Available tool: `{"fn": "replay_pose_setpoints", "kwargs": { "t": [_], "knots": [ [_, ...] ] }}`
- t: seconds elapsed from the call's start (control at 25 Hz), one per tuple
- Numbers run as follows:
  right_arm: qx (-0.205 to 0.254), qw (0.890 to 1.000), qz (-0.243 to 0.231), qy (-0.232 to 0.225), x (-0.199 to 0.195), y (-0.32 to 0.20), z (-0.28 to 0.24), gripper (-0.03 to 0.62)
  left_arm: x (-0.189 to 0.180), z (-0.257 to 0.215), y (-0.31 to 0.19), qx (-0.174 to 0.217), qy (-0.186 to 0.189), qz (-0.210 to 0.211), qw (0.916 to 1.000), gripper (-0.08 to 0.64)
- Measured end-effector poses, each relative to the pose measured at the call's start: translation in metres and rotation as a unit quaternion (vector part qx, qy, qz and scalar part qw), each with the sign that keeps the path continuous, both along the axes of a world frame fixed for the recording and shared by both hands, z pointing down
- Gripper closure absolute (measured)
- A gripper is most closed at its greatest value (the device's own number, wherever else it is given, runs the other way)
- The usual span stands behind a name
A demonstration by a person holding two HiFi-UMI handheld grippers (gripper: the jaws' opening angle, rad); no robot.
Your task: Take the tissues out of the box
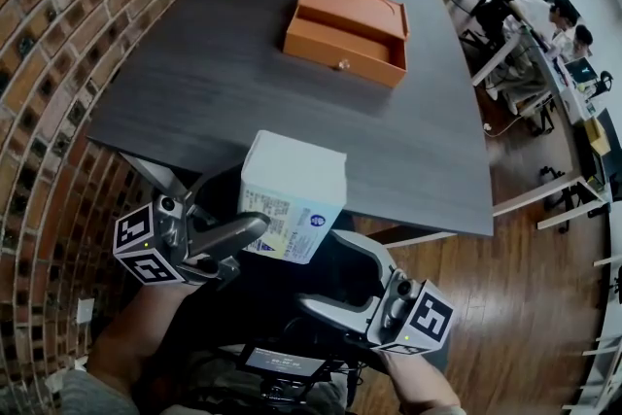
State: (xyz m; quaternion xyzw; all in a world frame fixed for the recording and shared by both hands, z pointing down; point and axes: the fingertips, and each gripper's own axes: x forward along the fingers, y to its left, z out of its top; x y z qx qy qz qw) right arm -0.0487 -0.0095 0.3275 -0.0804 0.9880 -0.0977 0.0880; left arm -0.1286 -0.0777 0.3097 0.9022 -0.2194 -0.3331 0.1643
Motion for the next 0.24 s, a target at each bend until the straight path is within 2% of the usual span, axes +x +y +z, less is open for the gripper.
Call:
{"fn": "replay_pose_setpoints", "kwargs": {
  "t": [0.24],
  "knots": [
    [0.001,1.0,0.001,0.001,0.0011,-0.0001,-0.001,0.264,0.0013,-0.0015,0.0005,-0.001,0.002,0.002,1.0,0.224]
  ]
}}
